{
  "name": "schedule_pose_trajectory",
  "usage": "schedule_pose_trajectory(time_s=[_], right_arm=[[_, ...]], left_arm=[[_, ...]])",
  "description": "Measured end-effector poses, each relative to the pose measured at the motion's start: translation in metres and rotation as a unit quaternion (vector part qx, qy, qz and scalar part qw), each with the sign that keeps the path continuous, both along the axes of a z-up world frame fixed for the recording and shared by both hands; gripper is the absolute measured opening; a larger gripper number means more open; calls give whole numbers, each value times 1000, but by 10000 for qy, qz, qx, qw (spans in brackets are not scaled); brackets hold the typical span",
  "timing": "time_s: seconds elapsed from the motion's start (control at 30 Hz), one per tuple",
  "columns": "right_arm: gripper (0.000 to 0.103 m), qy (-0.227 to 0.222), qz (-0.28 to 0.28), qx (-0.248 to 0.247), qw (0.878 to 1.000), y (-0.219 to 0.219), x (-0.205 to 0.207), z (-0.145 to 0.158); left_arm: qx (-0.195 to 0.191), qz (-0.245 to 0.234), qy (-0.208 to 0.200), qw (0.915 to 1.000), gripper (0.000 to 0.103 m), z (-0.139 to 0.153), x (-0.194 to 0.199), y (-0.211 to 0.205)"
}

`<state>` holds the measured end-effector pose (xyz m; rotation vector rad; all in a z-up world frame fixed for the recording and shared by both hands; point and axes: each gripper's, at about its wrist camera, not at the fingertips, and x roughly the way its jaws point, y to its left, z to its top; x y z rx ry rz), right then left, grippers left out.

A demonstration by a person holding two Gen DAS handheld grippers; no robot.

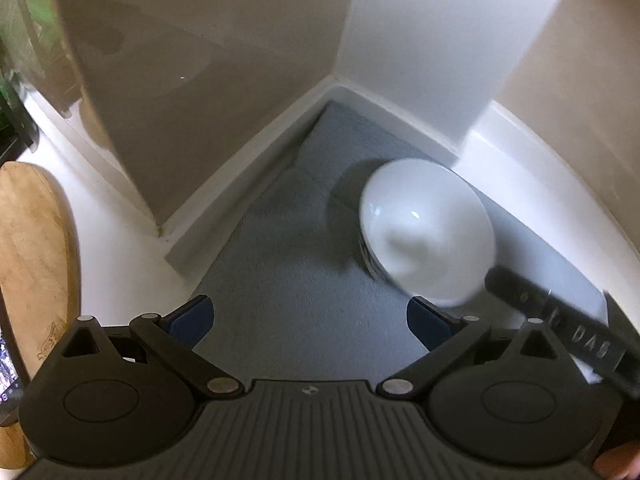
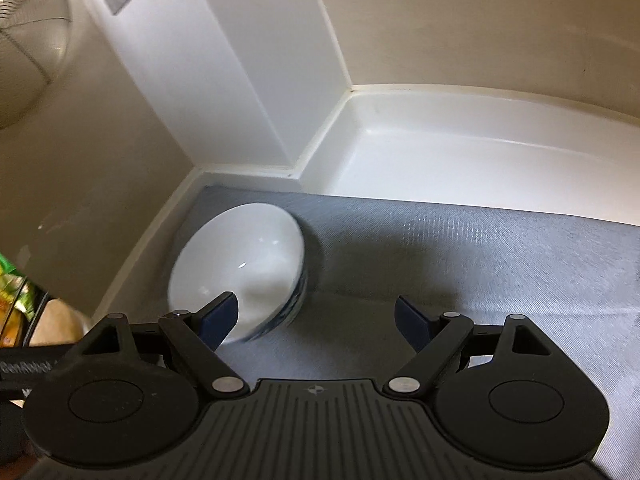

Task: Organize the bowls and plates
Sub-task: 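Move both grippers to the white bowl with the blue patterned band, then close the right gripper on the blue-banded bowl rim while the left gripper grips it too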

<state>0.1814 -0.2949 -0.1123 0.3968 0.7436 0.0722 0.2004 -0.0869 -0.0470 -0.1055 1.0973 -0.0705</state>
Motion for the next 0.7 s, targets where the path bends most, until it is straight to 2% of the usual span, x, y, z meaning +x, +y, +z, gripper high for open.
schedule_pose_trajectory(time_s=[0.27, 0.43, 0.7], right_arm=[[87, 267, -68, 230, 9994, 0, 26, -26], [87, 332, 1, 104, 9994, 7, 37, -35], [90, 139, 154, -282, 9994, 19, 44, -39]], left_arm=[[-97, 158, -105, 9998, 103, -12, 32, -12], [38, 69, -74, 9999, 103, -24, 48, -22], [281, 35, 82, 9996, 103, -43, 68, -27]])
